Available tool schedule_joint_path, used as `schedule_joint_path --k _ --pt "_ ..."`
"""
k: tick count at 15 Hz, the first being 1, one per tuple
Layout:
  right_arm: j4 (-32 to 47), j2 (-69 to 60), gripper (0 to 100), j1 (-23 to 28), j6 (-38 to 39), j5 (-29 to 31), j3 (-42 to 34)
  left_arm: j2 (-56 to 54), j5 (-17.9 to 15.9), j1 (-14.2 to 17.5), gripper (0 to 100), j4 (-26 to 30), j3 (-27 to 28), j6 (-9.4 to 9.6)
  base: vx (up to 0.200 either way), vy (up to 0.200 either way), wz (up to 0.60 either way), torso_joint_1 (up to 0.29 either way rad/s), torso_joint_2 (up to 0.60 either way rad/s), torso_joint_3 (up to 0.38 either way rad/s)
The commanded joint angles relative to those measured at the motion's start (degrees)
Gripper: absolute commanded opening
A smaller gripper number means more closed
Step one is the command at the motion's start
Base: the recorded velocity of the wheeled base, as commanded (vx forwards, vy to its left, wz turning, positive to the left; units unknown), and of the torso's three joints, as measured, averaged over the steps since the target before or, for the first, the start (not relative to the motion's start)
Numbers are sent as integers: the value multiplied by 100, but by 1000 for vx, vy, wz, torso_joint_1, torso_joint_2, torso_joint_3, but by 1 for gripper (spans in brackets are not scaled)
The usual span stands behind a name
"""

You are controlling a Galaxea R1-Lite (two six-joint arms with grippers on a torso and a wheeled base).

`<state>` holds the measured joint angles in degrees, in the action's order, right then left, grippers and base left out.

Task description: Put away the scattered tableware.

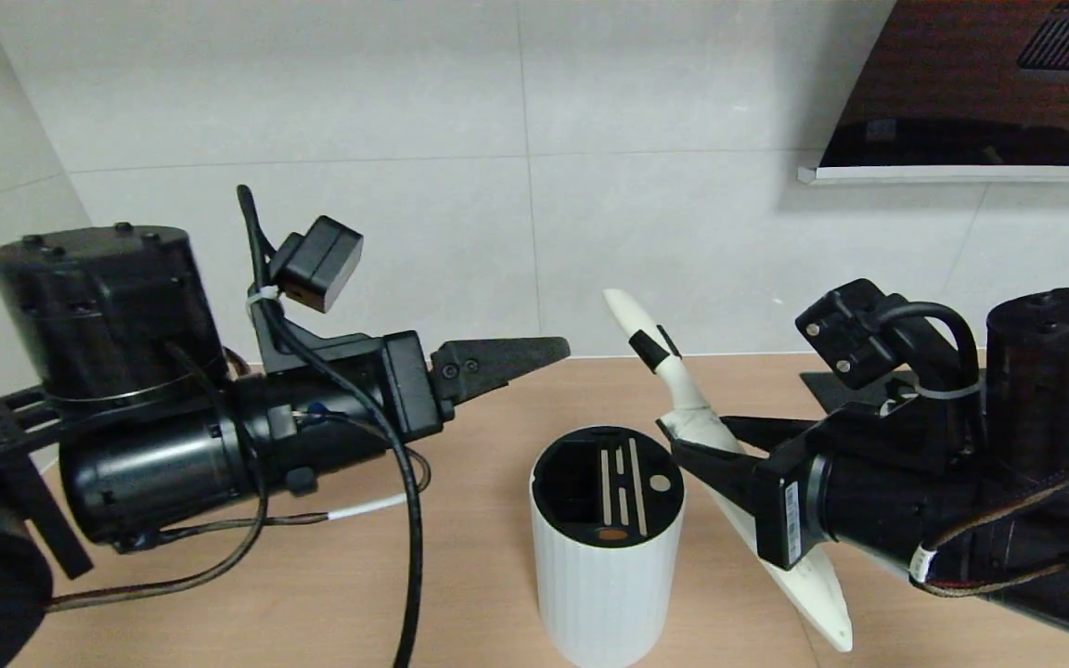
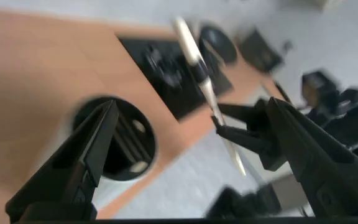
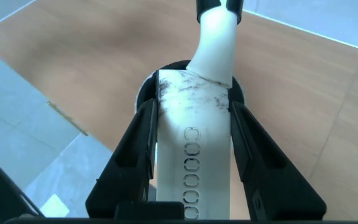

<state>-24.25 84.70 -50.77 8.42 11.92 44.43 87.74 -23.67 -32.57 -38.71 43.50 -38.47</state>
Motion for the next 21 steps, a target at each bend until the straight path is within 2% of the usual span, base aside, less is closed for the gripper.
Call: schedule_joint_path --k 1,2,3,5,7,11,13,21 --pt "-10 126 0 -284 230 -6 39 982 574 -636 100 -656 63 -2 0 0 0 0 0 0" --pt "-10 170 0 -319 247 -6 39 1211 803 -733 100 -999 80 -2 0 0 0 0 0 0" --pt "-19 231 0 -328 256 -6 39 1369 891 -803 100 -1227 80 -11 0 0 0 0 0 0" --pt "-80 354 0 -416 265 3 39 1457 900 -935 100 -1306 80 -46 0 0 0 0 0 0" --pt "-177 433 0 -433 309 65 39 1448 900 -997 100 -1341 98 -222 0 0 0 0 0 0" --pt "-344 486 0 -433 309 117 -5 1501 979 -979 100 -1579 115 -310 0 0 0 0 0 0" --pt "-335 468 0 -442 300 135 -14 1518 1067 -944 100 -1658 124 -301 0 0 0 0 0 0" --pt "-344 451 0 -451 300 196 -40 1536 1067 -821 100 -1702 142 -310 0 0 0 0 0 0"
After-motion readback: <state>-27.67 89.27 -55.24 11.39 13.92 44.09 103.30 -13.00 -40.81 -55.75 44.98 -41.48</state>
